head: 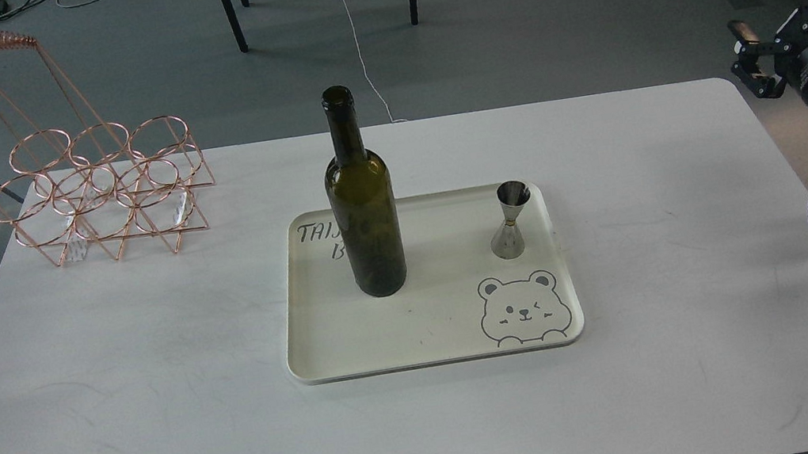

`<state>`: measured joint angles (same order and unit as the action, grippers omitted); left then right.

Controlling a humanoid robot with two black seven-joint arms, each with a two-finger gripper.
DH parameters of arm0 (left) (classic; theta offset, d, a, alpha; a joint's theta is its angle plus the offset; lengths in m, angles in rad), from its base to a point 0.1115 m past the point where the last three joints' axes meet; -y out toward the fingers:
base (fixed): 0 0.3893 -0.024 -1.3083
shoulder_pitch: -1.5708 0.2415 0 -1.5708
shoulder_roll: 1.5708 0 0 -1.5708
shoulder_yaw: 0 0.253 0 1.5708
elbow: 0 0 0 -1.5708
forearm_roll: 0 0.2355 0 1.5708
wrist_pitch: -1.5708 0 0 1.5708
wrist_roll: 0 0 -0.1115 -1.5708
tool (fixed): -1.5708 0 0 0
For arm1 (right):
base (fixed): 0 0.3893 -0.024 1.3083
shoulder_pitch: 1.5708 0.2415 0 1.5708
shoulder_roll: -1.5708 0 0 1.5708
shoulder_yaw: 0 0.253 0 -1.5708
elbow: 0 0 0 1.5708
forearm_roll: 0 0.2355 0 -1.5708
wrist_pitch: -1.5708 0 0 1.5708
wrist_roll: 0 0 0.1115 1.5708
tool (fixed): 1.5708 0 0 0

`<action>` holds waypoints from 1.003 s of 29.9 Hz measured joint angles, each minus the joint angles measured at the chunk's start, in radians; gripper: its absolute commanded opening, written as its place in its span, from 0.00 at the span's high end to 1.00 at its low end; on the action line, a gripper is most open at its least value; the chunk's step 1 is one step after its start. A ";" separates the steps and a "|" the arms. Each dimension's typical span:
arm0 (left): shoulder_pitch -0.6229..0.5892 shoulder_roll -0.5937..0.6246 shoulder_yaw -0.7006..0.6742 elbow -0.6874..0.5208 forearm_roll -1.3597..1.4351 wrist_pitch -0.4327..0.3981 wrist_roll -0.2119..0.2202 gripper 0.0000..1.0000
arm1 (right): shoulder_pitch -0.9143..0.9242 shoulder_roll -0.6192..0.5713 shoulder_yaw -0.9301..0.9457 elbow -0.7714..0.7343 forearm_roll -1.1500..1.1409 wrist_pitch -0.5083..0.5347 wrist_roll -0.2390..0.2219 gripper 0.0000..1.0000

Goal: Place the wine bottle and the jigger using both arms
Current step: 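Move the right gripper in toward the steel jigger on the tray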

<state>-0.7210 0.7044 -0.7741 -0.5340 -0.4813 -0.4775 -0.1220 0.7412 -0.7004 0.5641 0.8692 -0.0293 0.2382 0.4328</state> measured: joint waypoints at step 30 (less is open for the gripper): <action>-0.007 0.030 0.012 -0.005 0.006 -0.011 -0.047 0.02 | 0.005 -0.109 -0.377 0.299 -1.463 -0.478 0.056 0.07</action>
<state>-0.7282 0.7340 -0.7617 -0.5386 -0.4751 -0.4884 -0.1686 0.7459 -0.8093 0.1875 1.1681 -1.4919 -0.2398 0.4890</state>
